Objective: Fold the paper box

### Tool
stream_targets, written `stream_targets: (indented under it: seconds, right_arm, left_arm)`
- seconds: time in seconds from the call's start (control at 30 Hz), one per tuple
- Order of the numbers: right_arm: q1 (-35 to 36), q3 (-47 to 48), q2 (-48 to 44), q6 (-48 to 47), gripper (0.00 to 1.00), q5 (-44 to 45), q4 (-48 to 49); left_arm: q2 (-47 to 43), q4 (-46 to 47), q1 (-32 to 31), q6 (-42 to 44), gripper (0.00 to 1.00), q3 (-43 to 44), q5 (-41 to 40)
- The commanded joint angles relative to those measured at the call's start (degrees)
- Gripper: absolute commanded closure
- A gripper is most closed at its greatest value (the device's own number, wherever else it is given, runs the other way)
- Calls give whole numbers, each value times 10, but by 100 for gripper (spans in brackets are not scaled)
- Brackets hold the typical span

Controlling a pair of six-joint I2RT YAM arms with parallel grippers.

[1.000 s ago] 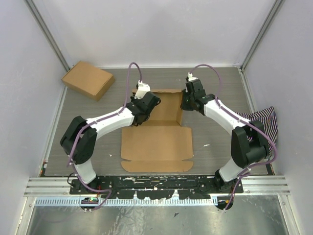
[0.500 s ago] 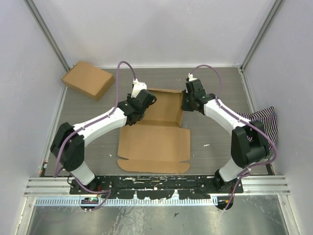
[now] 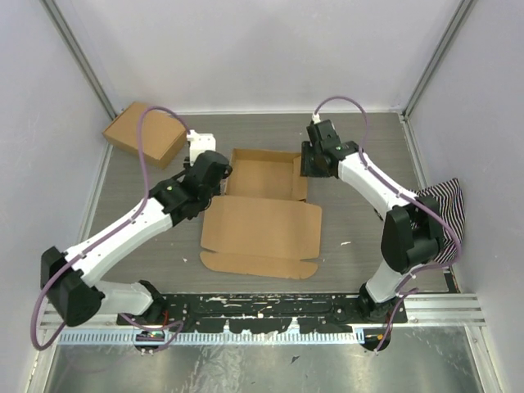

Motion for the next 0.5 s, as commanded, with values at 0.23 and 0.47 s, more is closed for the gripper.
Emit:
stream_targets:
  seconds: [0.23,0.47]
  right_arm:
    - [-3,169,171,-12,54,38,-24]
    - [-2,163,188,9,56,76,-20]
  left_arm:
    - [-121,-21,5,-19,55,-66,15]
    - [-152,-35,5,-28,56,-84,38]
